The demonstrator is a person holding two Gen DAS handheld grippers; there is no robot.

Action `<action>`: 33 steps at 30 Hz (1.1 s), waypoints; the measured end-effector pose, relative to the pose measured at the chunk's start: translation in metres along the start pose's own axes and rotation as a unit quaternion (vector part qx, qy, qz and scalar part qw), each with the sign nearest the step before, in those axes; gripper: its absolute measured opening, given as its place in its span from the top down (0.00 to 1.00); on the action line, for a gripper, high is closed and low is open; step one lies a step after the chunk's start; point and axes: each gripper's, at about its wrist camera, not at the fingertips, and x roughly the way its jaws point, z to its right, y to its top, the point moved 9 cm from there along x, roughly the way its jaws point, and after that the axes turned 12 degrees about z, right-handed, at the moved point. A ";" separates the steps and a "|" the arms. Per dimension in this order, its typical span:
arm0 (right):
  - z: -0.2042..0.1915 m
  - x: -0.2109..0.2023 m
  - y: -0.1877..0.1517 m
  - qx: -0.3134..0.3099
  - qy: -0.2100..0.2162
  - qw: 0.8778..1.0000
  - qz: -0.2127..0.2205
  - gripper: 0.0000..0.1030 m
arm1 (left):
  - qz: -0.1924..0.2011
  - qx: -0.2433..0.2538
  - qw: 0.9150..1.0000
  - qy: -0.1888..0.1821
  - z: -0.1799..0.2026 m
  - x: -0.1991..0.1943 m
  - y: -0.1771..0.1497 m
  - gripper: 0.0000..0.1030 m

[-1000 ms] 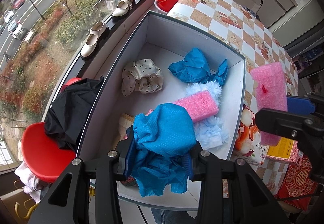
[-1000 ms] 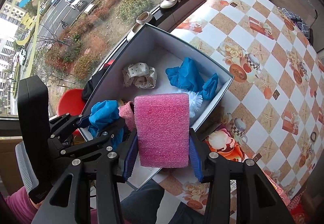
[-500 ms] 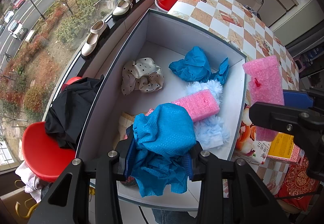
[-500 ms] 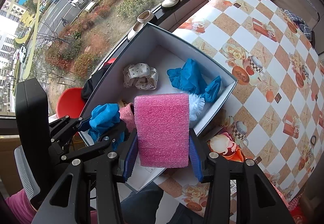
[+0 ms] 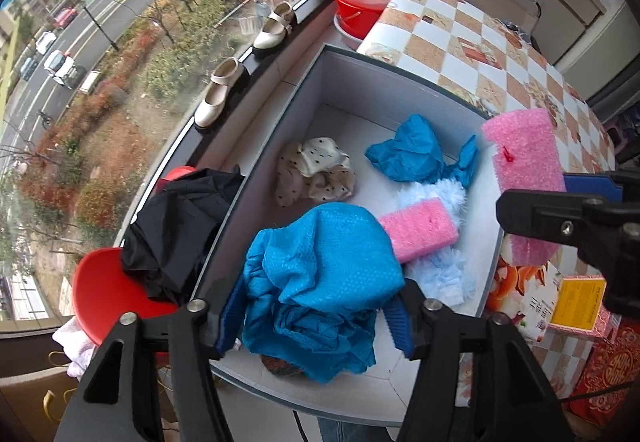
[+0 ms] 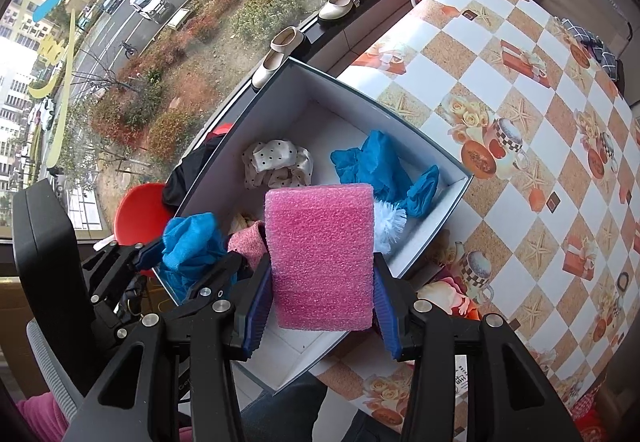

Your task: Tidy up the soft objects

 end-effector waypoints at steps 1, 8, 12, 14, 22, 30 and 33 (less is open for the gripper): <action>0.001 -0.001 0.001 0.003 -0.001 1.000 0.001 0.38 | 0.004 -0.004 1.000 -0.004 -0.002 -0.002 0.001 0.32; 0.012 -0.005 -0.002 0.013 -0.018 1.000 -0.001 0.15 | -0.001 -0.012 0.999 -0.034 0.000 -0.008 0.003 0.29; 0.017 -0.004 -0.012 0.024 -0.024 0.999 -0.019 0.00 | -0.002 -0.017 0.999 -0.039 0.002 -0.011 0.003 0.27; 0.020 -0.006 -0.015 0.027 -0.028 0.999 -0.016 0.00 | 0.000 -0.014 0.999 -0.037 0.004 -0.012 0.005 0.27; 0.015 -0.015 -0.017 0.014 -0.036 0.999 -0.007 0.00 | 0.000 -0.009 1.000 -0.029 0.006 -0.013 0.006 0.27; 0.014 -0.017 -0.019 -0.012 -0.065 0.998 0.004 0.00 | -0.001 -0.006 1.000 -0.022 0.003 -0.014 0.000 0.25; 0.014 -0.018 -0.019 -0.016 -0.069 0.997 0.007 0.00 | -0.004 -0.004 1.000 -0.019 0.002 -0.015 -0.003 0.25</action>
